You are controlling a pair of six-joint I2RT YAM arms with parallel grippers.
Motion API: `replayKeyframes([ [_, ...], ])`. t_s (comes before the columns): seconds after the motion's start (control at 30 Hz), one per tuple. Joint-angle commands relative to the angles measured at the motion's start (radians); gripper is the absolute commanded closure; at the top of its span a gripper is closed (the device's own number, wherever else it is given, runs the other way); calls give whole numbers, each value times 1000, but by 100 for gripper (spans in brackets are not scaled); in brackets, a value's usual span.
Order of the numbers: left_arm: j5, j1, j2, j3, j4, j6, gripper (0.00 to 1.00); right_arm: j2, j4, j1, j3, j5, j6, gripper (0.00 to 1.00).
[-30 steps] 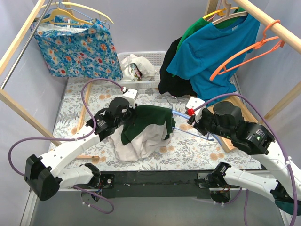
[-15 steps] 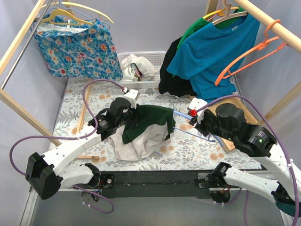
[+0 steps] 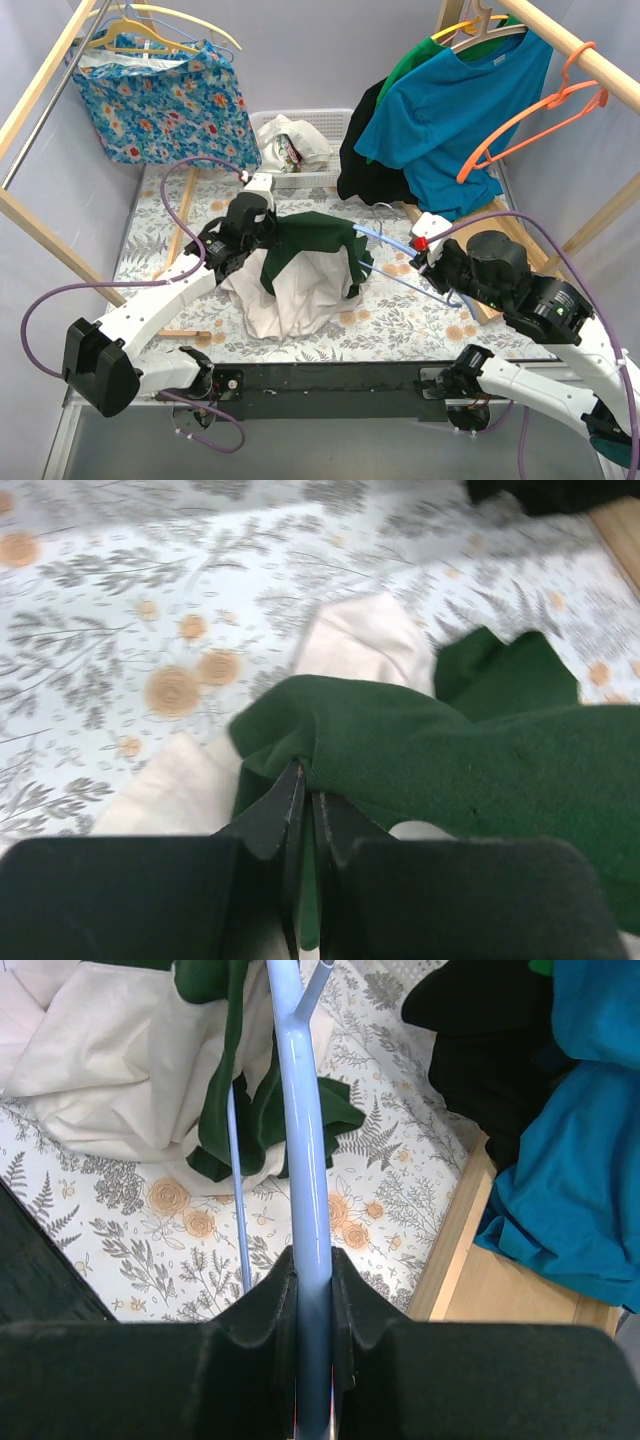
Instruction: Remove the t-shirt from the hanger
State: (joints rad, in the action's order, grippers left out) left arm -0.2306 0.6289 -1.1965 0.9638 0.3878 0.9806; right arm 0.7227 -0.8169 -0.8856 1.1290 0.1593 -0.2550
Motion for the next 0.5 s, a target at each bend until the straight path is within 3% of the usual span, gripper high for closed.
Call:
replayKeyframes([
  [0.0,-30,-106,-5,15,-12,62,100,-75,64,-1,29,45,36,99],
  [0.47,-19,-212,-63,-4,22,145,100,-177,113,-1,101,37,34,99],
])
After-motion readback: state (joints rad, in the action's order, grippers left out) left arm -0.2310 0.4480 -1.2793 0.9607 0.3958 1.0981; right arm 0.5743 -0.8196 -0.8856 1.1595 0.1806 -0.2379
